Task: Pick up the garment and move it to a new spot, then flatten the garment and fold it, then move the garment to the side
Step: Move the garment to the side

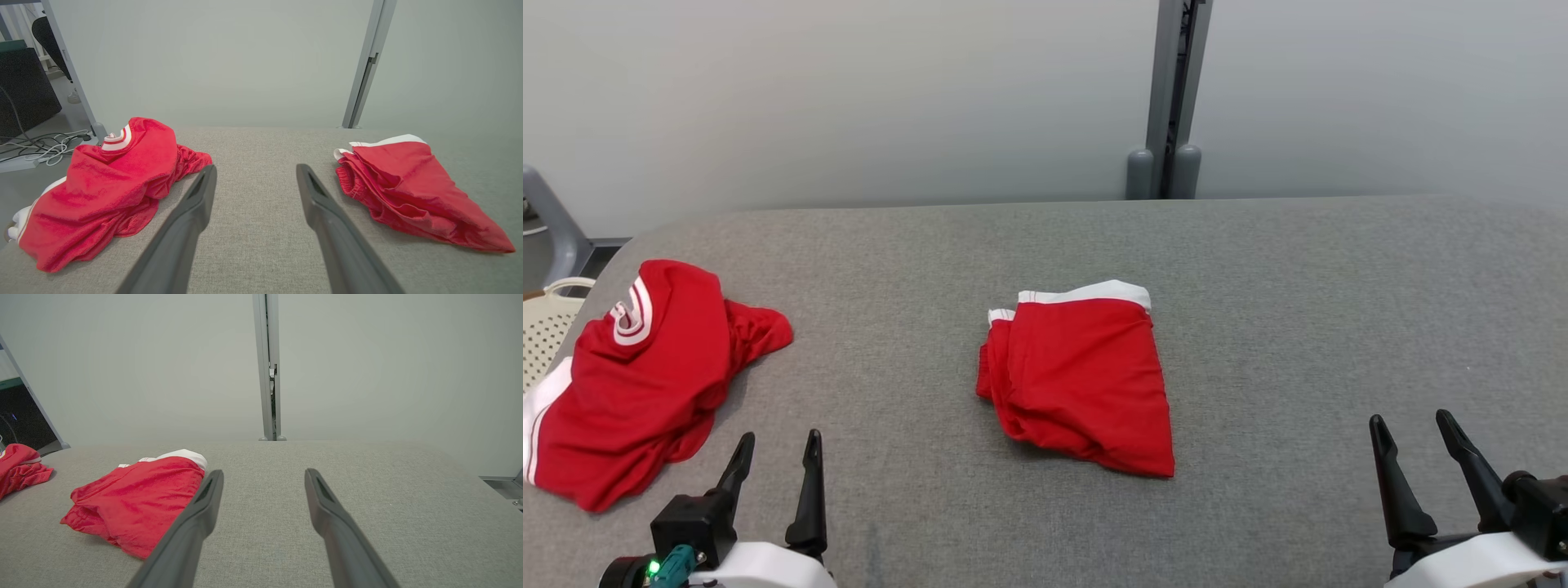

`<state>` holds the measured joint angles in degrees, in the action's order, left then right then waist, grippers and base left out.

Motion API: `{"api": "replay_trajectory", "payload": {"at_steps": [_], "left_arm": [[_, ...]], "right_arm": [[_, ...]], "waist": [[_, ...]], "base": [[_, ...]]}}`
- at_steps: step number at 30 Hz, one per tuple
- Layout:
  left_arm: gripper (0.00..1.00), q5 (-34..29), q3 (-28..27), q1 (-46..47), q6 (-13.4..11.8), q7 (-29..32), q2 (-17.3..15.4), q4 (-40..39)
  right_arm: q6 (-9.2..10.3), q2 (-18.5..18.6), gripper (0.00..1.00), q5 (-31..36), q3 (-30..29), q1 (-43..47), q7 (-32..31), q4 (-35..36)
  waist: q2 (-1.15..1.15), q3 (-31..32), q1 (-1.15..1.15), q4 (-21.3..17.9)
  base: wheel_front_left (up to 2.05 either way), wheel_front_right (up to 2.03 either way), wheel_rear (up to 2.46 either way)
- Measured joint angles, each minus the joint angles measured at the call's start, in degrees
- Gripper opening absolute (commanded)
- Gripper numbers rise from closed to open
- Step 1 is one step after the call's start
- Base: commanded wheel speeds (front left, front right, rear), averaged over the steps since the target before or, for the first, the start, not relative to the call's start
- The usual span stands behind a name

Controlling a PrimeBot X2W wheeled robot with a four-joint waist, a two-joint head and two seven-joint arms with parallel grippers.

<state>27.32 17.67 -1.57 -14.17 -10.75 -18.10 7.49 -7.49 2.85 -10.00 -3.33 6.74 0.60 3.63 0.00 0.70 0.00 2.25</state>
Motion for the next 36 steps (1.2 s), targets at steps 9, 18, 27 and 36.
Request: {"api": "replay_trajectory", "payload": {"at_steps": [9,18,27,36], "left_arm": [[1.00,-0.6,1.4,4.1,0.7,-0.4,0.7,-1.0],[1.00,-1.3,3.2,10.1,2.0,-2.2,4.0,-0.2],[1.00,-2.1,3.2,13.5,2.8,-3.7,6.1,1.3],[1.00,-2.6,2.8,14.5,3.5,-4.1,7.5,2.2]], "right_arm": [[0.00,1.3,1.00,0.2,0.3,-3.0,-0.4,-2.5],[0.00,5.2,1.00,-3.8,6.2,-11.7,-1.1,-12.1],[0.00,7.3,1.00,-8.4,12.3,-19.2,-1.3,-22.8],[0.00,8.9,1.00,-15.9,18.8,-25.1,-3.8,-29.2]], "waist": [[0.00,-3.3,0.00,3.3],[0.00,-9.9,0.00,8.5],[0.00,-14.8,0.00,12.8],[0.00,-16.2,0.00,13.9]], "base": [[0.00,0.00,0.00],[0.00,0.00,0.00],[0.00,0.00,0.00],[0.00,0.00,0.00]]}}
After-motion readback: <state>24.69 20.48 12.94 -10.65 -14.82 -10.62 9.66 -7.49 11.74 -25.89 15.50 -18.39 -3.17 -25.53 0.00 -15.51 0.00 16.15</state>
